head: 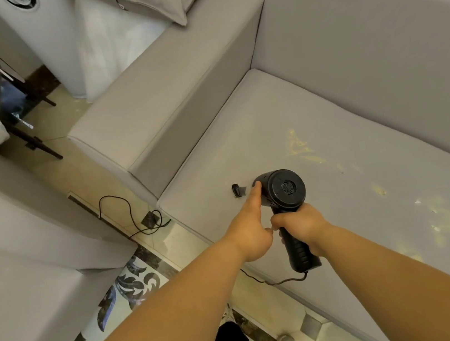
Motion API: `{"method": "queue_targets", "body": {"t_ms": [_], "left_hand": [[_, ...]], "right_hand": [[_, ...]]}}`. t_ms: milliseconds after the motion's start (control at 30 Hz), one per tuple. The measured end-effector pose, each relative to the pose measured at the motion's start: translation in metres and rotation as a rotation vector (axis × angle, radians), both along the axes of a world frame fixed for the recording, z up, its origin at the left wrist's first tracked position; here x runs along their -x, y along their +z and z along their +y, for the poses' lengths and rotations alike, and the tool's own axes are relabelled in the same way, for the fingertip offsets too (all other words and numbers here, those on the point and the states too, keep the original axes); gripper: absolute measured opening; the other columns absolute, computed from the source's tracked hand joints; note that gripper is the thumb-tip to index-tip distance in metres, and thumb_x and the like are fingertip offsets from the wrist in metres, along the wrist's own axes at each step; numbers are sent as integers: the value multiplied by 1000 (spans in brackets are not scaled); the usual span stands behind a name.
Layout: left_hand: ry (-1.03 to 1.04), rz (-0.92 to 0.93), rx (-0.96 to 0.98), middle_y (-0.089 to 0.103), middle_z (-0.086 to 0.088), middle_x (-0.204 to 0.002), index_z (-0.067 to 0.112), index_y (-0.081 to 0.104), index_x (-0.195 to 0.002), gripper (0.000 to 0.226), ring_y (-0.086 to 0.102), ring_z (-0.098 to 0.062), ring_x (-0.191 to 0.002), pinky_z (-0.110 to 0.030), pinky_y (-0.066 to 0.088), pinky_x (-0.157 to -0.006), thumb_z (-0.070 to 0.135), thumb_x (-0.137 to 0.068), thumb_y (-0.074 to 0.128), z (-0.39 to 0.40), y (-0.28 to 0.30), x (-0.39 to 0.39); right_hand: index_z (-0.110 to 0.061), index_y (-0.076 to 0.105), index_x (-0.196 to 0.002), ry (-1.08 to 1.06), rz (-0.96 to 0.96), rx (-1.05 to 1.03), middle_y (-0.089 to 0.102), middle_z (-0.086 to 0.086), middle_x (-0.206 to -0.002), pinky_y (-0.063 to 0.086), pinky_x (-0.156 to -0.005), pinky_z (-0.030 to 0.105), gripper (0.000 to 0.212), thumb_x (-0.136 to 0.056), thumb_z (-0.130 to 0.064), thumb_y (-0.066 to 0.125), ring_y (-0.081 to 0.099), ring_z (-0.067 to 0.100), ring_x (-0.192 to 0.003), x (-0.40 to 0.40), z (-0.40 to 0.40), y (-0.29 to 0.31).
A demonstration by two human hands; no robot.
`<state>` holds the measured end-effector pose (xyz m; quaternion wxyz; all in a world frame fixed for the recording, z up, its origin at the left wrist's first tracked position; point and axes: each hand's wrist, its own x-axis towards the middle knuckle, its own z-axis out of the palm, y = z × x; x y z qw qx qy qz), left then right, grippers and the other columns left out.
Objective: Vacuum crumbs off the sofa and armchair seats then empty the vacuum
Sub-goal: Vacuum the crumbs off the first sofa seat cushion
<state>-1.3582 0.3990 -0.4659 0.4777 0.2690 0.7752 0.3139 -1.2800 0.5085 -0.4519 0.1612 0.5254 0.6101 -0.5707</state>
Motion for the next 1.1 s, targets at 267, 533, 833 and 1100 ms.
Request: {"method": "queue_targets", "body": {"t_ms": [267, 533, 833, 1100], "left_hand": [[54, 29, -63, 4, 9, -160, 38, -14, -147, 96, 29, -18, -141, -31, 32, -111, 9, -89, 57, -2, 3, -24], [120, 70, -87, 2, 12, -160, 39, -14, -147, 96, 30, -17, -140, -35, 35, -111, 7, -89, 56, 1, 4, 12], [64, 2, 35, 23, -3, -156, 43, -16, -146, 101, 37, -21, -136, -37, 38, -107, 9, -88, 59, -2, -9, 30], [56, -26, 43, 27, -8, -154, 42, -15, -146, 100, 38, -23, -136, -39, 37, -108, 11, -88, 60, 2, -1, -3]], "right_hand": [[-9, 62, -93, 6, 50, -64, 63, 19, -86, 55, -85, 52, 22, -74, -3, 69, 59, 33, -78, -19, -3, 6], [-14, 61, -88, 31, 115, -84, 64, 16, -82, 56, -84, 52, 19, -74, -4, 69, 61, 33, -79, 23, -1, 6], [-15, 60, -85, 39, 31, -50, 63, 16, -84, 56, -84, 51, 20, -73, -3, 70, 60, 32, -79, 36, 0, -9], [-12, 60, -85, 78, -6, -66, 64, 17, -85, 56, -82, 48, 19, -72, -2, 70, 60, 32, -78, 3, 8, -1]]}}
